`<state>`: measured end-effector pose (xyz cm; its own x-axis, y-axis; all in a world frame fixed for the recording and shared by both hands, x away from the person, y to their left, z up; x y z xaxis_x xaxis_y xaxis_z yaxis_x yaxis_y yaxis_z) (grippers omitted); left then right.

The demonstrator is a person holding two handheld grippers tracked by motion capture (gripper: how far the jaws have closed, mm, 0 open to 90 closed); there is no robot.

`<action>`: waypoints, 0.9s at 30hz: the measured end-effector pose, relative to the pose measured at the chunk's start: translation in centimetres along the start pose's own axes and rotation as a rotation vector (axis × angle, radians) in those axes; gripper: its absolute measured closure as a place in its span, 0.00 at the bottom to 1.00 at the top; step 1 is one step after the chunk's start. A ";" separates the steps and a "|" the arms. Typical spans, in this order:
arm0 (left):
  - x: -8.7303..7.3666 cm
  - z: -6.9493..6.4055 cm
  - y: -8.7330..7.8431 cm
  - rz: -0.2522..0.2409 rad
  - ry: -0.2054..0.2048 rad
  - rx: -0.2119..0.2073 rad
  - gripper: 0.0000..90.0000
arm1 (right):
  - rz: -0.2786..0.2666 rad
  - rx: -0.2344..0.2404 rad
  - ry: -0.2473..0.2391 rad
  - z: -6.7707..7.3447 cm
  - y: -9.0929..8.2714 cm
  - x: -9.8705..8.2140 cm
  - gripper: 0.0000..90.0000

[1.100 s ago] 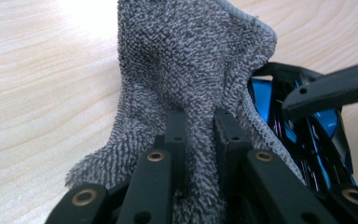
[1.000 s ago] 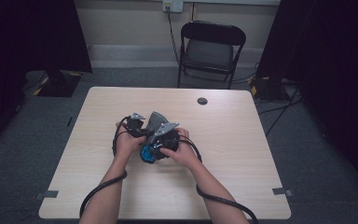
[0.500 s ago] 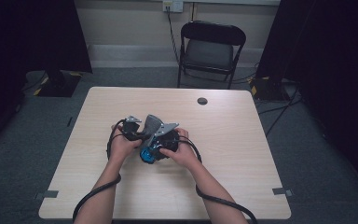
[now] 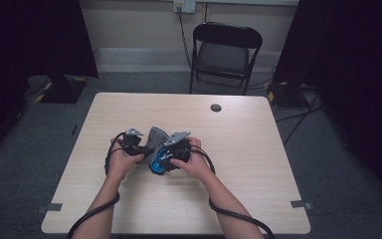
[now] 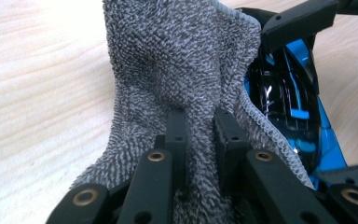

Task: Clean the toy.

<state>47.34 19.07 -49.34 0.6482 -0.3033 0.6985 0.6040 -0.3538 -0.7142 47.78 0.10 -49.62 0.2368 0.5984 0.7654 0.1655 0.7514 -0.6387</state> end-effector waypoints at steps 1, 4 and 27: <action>-0.1 0.0 -0.1 0.004 -0.010 -0.003 0.87 | -0.001 -0.001 -0.001 0.0 0.0 0.0 0.12; -0.4 0.2 -0.4 0.004 -0.003 -0.003 0.87 | -0.001 -0.001 -0.001 0.0 0.0 0.0 0.12; -3.6 0.2 -3.5 -0.005 -0.018 0.009 0.87 | 0.008 0.003 -0.003 0.4 0.2 0.2 0.12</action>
<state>42.98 21.58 -49.35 0.6535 -0.2851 0.7012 0.6115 -0.3473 -0.7110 47.48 0.41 -49.57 0.2356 0.6050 0.7606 0.1604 0.7476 -0.6444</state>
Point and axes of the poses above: each handheld gripper's, and its own axes: y roughly forward along the jaws, x roughly out of its top, z roughly to its left, the point moved 2 cm from there along y, roughly forward along the jaws, and after that the axes turned 13 degrees about x, right-handed, at the moved point
